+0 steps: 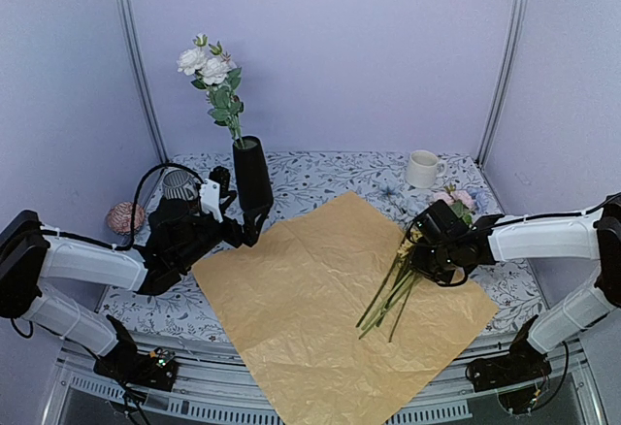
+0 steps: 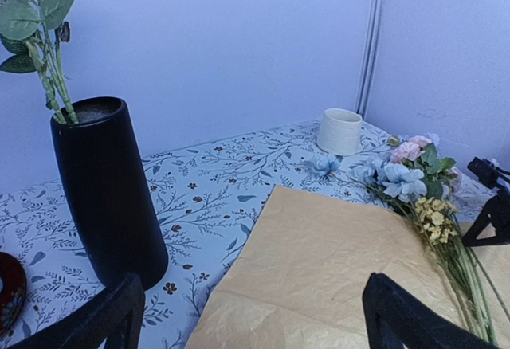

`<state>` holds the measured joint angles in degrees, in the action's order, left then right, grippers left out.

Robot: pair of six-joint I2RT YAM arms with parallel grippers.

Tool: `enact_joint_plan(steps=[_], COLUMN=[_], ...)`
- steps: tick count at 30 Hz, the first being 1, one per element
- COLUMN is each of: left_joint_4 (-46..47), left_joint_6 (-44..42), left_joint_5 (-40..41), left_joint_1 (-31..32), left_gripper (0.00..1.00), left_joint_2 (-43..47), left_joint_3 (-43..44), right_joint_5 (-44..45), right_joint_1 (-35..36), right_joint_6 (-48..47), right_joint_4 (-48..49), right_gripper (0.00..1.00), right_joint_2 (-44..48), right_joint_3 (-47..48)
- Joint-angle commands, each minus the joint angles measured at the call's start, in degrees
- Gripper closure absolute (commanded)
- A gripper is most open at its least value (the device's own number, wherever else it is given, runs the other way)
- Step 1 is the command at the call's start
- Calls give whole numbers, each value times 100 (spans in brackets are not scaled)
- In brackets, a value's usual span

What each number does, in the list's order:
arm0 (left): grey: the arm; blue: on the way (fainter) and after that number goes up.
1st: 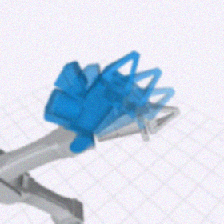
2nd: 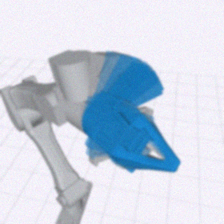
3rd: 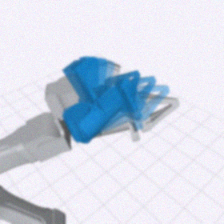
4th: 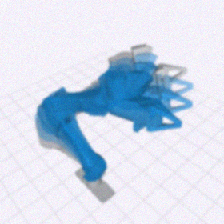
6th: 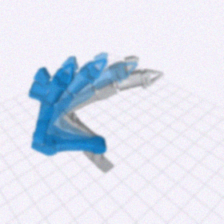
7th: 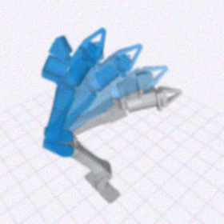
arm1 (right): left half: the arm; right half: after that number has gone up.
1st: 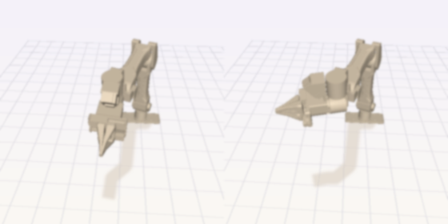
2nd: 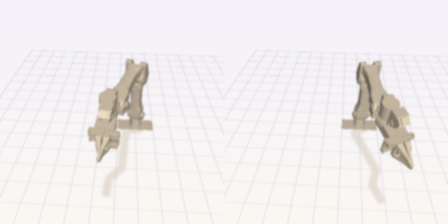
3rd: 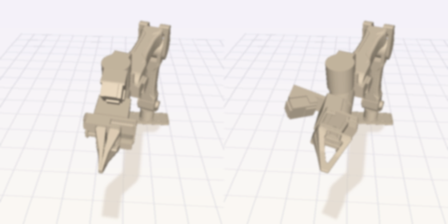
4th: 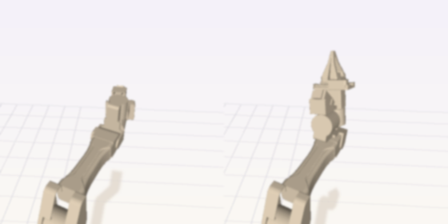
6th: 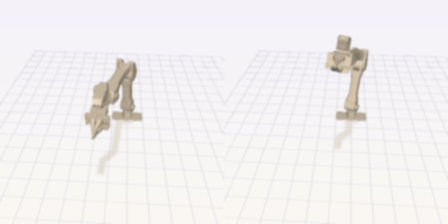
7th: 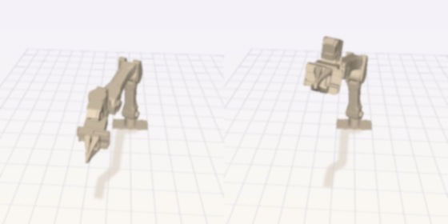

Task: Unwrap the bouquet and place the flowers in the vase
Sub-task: Pick up the fake flower from the flattened wrapping paper.

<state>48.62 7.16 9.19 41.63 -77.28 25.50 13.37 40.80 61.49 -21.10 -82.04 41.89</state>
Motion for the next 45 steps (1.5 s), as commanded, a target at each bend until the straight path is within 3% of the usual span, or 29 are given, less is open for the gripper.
enact_joint_plan(steps=[1,8,16,24,30,38,45], left_joint_4=[-11,-32,-37,-48,-46,-46,-41], left_joint_6=[-22,-30,-30,-37,-35,-38,-41], left_joint_5=[-88,-111,-129,-138,-155,-158,-189], left_joint_1=[45,40,45,47,47,43,47], left_gripper=[2,3,3,3,3,3,3], left_joint_2=[-59,-77,-85,-72,-85,-90,-90], left_joint_3=[122,148,149,149,157,157,159], right_joint_5=[71,70,109,442,645,1062,979], right_joint_1=[-20,-35,-36,-30,-34,-37,-34], right_joint_6=[104,82,114,250,259,-487,-1683], right_joint_4=[-47,10,-71,-359,-388,-77,982], right_gripper=[76,77,89,97,97,97,97], right_joint_2=[-158,-245,-208,427,877,1618,2388], right_joint_3=[17,27,78,66,47,108,-159])
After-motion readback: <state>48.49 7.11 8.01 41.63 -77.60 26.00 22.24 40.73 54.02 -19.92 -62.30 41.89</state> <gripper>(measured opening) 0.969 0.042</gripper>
